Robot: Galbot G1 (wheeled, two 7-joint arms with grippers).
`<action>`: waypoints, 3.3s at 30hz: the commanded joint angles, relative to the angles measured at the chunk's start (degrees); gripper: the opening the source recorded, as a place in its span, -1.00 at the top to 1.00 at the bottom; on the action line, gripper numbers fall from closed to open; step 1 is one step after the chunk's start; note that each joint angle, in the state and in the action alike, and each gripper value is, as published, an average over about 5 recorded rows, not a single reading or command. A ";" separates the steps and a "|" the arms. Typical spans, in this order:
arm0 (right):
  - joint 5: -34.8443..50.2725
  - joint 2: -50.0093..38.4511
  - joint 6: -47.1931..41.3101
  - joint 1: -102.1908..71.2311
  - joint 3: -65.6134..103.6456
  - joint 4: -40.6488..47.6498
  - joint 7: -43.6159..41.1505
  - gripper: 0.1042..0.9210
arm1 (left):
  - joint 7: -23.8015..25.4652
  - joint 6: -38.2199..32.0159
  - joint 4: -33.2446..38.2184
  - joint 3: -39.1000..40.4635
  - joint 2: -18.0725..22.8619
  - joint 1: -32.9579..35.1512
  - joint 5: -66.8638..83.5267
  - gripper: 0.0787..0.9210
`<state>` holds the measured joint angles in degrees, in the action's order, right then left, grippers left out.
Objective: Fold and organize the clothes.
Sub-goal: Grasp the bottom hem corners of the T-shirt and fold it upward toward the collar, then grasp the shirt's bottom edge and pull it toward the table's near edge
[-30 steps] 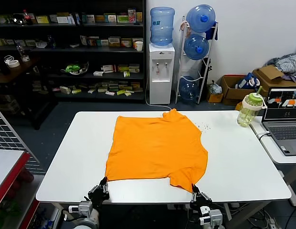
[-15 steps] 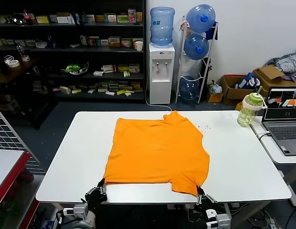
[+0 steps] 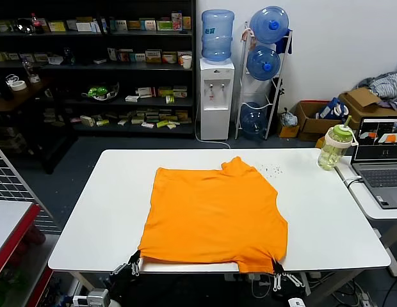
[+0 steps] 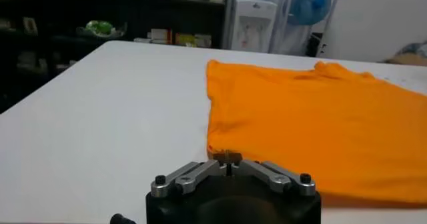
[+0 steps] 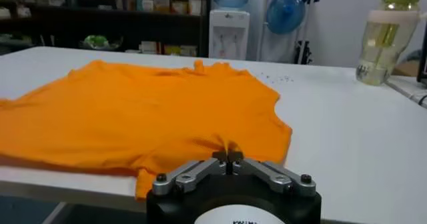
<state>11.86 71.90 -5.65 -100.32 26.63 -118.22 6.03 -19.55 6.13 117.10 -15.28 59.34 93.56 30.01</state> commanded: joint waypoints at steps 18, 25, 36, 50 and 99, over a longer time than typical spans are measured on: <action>13.25 -5.91 -8.93 35.95 -9.68 19.92 5.24 0.95 | 2.18 -1.55 -21.37 6.70 -2.66 -32.17 2.76 0.97; 12.74 -5.18 -9.09 39.55 -11.94 23.65 4.87 0.95 | 1.83 -1.52 -25.51 8.08 -0.83 -35.22 2.49 0.97; 9.67 -5.94 -6.26 39.52 -10.89 24.83 2.28 0.47 | 2.72 -1.02 -26.40 9.12 0.32 -35.31 2.73 0.41; 11.36 -14.31 -5.54 21.20 -2.97 17.47 -5.30 -0.49 | 2.04 0.52 -15.38 5.97 -1.79 -19.66 2.97 -0.56; 22.04 -14.99 -9.85 20.54 -1.49 14.99 -3.62 0.95 | -0.79 2.61 -19.25 7.15 2.37 -25.18 7.13 0.91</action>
<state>31.47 57.82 -15.09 -77.57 24.34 -98.76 1.18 -19.30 8.59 95.17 -8.14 62.30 67.74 36.67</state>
